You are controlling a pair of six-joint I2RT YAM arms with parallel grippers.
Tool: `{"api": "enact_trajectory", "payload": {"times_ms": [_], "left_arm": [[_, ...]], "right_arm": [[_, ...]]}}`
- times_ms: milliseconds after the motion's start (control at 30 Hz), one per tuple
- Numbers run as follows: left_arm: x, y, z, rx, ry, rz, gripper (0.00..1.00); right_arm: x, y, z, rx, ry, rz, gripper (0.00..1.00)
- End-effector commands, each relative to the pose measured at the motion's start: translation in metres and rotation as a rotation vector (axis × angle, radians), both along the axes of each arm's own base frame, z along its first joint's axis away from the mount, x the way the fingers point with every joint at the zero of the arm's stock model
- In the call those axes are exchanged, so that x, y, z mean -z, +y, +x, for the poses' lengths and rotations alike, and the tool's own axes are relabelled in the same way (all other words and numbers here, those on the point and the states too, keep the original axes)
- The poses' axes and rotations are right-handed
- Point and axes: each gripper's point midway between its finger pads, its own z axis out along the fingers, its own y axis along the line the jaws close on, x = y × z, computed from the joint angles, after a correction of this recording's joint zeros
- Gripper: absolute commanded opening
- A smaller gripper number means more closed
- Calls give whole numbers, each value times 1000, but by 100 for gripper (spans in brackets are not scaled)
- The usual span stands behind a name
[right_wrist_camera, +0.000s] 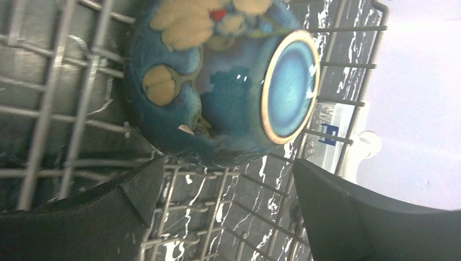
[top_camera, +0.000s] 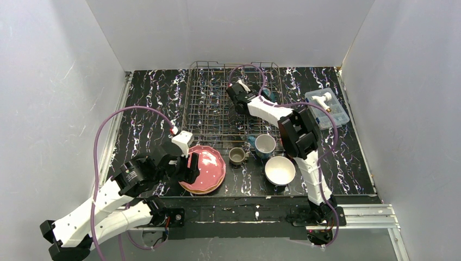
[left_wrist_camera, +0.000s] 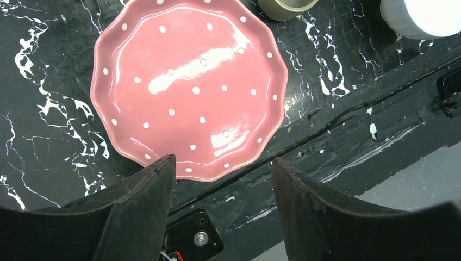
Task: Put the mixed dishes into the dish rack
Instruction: Turn the bowl upside down on the dish rack.
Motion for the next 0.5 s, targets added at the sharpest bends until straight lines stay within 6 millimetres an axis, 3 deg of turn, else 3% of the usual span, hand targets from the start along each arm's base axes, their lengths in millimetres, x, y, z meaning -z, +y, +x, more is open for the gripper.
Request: {"api": "enact_trajectory", "payload": {"times_ms": [0,267,467], "left_arm": [[-2,0,1,9,-18,-3,65],[-3,-1,2,8,-12,4,65],[-17,6,15,-47,-53,46,66]], "right_arm": [[-29,18,-9,-19,-22,120,98],[-36,21,-17,-30,1,171,98],[-53,27,-18,-39,-15,236,98]]}}
